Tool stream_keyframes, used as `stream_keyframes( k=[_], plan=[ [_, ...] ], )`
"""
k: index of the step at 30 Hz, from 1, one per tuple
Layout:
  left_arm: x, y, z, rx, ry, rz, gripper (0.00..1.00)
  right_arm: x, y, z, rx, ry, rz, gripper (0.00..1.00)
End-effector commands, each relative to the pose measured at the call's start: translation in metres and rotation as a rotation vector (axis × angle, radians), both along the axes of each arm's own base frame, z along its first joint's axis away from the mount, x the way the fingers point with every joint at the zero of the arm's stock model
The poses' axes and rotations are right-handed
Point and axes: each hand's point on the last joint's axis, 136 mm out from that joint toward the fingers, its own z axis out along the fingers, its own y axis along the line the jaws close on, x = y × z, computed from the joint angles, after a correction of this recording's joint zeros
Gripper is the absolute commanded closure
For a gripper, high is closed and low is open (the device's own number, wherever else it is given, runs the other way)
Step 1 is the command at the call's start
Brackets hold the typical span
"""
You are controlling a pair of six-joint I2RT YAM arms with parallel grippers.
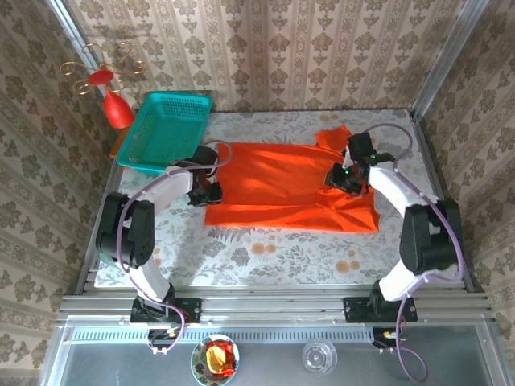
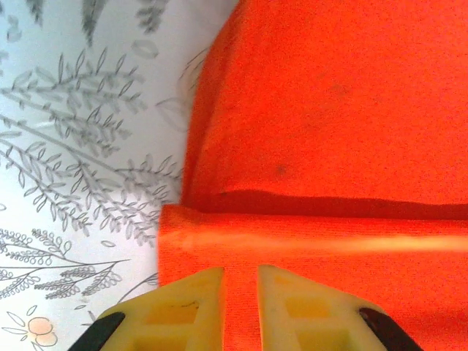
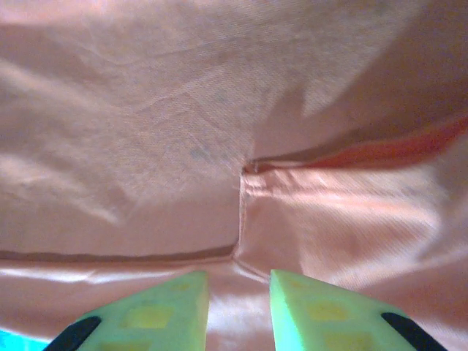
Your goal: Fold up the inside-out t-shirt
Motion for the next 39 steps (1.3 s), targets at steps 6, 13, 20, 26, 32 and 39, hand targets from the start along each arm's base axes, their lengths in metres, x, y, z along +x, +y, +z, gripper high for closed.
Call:
stream_keyframes(
  k=[6,13,20,26,32,39],
  plan=[
    [-0.001,-0.003,0.001,0.039,0.032,-0.034,0.77,-0.061,-0.025,-0.018,0.170,0.110,-0.128,0.54],
    [-0.003,0.030,-0.014,0.160,0.086,0.021,0.67,-0.095,-0.054,-0.034,0.117,0.157,-0.233,0.44],
    [0.001,0.019,-0.030,0.043,0.113,0.011,0.65,-0.114,-0.074,-0.059,0.094,0.205,-0.325,0.43],
    [0.003,0.018,-0.041,0.035,0.139,0.005,0.69,-0.120,-0.086,-0.075,0.146,0.250,-0.400,0.44],
    [0.005,0.021,-0.036,0.039,0.127,0.009,0.84,-0.128,-0.093,-0.090,0.165,0.318,-0.456,0.48],
    [0.011,0.022,-0.010,0.037,0.063,0.015,0.98,-0.133,-0.096,-0.095,0.155,0.329,-0.458,0.50]
  ],
)
